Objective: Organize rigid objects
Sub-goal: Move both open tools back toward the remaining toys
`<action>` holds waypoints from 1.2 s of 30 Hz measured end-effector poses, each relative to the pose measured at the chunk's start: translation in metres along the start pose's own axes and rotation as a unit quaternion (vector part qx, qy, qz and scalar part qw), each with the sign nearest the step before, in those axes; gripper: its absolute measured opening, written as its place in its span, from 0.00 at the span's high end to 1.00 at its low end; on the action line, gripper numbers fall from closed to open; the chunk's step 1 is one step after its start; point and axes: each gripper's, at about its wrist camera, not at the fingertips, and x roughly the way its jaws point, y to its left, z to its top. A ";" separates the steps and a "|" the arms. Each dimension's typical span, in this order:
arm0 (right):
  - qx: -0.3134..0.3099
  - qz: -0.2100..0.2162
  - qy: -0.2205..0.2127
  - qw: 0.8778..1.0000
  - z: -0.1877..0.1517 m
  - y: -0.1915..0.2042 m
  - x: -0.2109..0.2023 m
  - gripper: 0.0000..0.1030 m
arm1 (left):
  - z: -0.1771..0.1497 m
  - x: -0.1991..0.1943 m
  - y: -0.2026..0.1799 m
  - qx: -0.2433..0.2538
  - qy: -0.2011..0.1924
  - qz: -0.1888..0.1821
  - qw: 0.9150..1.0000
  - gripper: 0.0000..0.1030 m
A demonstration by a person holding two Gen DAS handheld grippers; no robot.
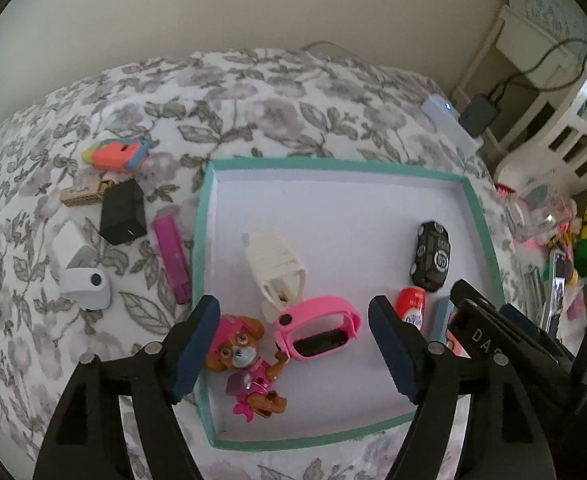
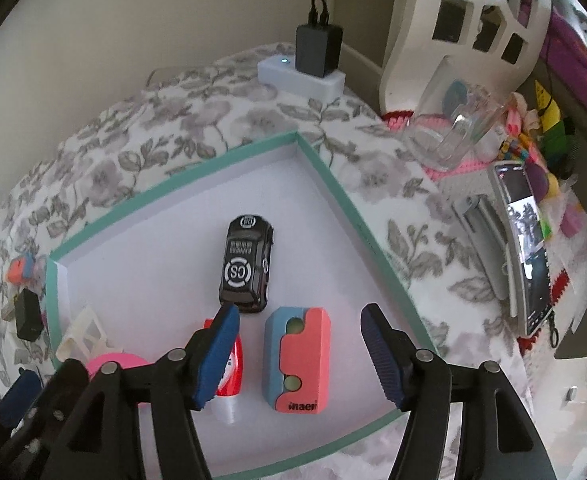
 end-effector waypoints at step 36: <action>-0.097 0.099 -0.071 0.988 -0.008 0.063 -0.043 0.00 | 0.002 -0.026 0.149 -0.240 -0.032 0.147 0.959 0.01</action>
